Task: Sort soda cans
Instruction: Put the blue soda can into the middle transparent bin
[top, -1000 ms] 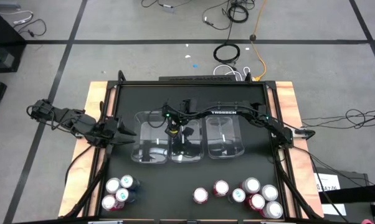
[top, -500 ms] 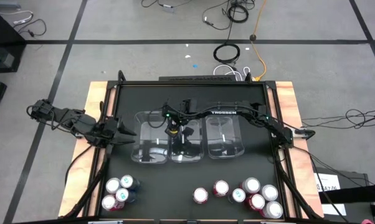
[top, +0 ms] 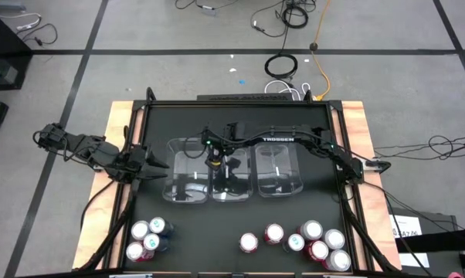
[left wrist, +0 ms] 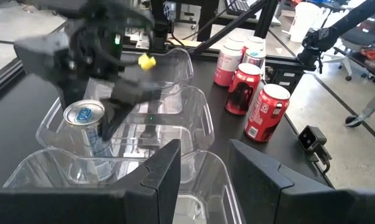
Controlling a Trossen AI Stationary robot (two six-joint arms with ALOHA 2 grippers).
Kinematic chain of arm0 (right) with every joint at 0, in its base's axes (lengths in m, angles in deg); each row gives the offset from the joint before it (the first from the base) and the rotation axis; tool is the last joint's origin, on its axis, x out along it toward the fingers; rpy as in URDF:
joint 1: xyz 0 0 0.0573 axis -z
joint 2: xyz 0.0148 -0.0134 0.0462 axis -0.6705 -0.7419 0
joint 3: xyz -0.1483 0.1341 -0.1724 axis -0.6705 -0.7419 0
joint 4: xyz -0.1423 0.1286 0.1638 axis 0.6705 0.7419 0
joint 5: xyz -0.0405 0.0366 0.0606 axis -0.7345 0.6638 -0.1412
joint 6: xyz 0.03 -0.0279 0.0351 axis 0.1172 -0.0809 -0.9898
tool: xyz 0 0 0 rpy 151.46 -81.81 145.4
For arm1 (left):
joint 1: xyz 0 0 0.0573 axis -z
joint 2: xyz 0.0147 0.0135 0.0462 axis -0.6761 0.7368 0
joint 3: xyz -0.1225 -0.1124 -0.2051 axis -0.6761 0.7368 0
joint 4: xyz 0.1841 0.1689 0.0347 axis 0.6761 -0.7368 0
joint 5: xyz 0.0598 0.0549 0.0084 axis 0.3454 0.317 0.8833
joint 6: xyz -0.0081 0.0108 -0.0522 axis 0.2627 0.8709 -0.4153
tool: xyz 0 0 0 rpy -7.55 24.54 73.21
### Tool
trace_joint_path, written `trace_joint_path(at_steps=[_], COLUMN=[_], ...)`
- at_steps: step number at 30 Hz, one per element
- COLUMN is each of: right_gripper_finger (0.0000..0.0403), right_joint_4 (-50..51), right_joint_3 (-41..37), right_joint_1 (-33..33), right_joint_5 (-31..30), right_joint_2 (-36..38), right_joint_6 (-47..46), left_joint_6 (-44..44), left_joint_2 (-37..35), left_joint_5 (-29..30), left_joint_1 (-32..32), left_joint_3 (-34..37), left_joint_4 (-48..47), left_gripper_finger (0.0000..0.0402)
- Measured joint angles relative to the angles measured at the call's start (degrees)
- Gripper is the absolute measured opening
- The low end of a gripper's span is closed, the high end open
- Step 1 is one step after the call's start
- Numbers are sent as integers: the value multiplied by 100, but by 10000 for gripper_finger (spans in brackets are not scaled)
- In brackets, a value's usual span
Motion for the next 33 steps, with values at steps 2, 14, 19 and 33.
trace_joint_path(at_steps=[2, 14, 19, 33], right_gripper_finger=[329, 329, 329, 329], right_joint_4=[12, 323, 658, 1221], right_joint_3=[0, 0, 0, 7], right_joint_1=[0, 0, -32, -982], right_joint_5=[-8, -10, -12, -232], right_joint_2=[112, 796, 1174, 1666], right_joint_6=[0, -459, -855, -1743], left_joint_6=[0, -35, -34, -33], left_joint_2=[2, 4, 4, 4], left_joint_5=[0, 9, 10, 29], left_joint_1=[0, 0, 0, 0], left_joint_3=[0, 0, 0, 0], left_joint_4=[4, 6, 5, -69], left_gripper_finger=[143, 143, 143, 143])
